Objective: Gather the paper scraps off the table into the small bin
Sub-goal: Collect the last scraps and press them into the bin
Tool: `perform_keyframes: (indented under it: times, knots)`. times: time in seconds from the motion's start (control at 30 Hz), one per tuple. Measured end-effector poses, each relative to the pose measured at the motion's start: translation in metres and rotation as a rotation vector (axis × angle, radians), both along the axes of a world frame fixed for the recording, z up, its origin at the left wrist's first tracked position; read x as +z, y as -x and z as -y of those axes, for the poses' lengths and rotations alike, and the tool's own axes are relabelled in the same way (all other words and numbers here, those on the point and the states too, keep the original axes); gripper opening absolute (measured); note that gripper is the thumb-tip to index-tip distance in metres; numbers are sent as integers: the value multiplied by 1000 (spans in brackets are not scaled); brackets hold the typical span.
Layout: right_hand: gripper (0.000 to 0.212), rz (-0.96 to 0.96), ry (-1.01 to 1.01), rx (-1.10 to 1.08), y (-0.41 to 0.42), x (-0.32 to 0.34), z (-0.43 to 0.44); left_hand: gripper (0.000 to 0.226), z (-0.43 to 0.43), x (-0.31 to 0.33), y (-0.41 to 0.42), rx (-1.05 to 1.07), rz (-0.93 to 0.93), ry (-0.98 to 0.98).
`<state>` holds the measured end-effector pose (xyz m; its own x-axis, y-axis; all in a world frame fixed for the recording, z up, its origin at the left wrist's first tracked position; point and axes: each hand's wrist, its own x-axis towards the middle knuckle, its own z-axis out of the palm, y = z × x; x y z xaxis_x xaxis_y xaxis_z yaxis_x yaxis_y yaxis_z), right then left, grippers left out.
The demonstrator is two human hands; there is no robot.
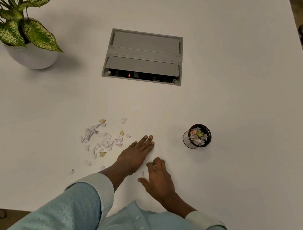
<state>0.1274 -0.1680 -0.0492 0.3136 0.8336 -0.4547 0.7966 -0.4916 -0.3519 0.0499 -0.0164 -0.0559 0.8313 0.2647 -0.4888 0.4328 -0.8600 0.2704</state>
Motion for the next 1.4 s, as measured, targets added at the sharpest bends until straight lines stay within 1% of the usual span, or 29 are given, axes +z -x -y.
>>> perform_keyframes:
  times: [0.07,0.13,0.3,0.37,0.47,0.53,0.67,0.73,0.8,0.87,1.0,1.07,1.17,1.23,1.27,1.4]
  knots:
    - [68,-20,23,-58,8,-2,-6,108,-2,0,1,1,4,9]
    - [63,-42,27,-103,12,-5,-11,104,-3,-1,1,1,9,20]
    - [24,-94,-79,-195,7,-11,-11,106,-5,-2,1,-11,1,35]
    - [16,-84,-92,-180,2,-13,-10,110,-6,-3,1,-17,-5,36]
    - [15,-131,-85,-229,-9,-10,-8,118,-7,-2,1,-31,-19,29]
    - [13,-173,-100,-318,-18,-6,-7,118,-7,-1,1,-30,-25,32]
    - [11,-269,-237,-540,-42,2,2,120,-8,2,-1,-27,-40,35]
    - [13,-307,-287,-641,-55,5,8,120,-8,3,-1,-28,-43,34]
    - [17,-322,-293,-685,-67,6,15,119,-8,5,-1,-30,-47,34]
    - [16,-341,-277,-700,-75,5,23,117,-8,6,-1,-29,-50,38]
    - [15,-318,-261,-668,-80,5,34,118,-8,7,-3,-23,-58,44]
    - [15,-257,-252,-589,-79,7,37,118,-7,7,-3,-17,-58,43]
    - [12,-161,-177,-418,-72,6,39,117,-6,8,-2,-23,-69,40]
    - [13,-136,-151,-355,-64,5,37,117,-5,8,-2,-12,-62,42]
    - [15,-134,-144,-326,-59,5,35,117,-5,9,-3,-9,-60,43]
    - [39,-102,-89,-146,-43,-3,31,118,-5,9,-3,-8,-57,41]
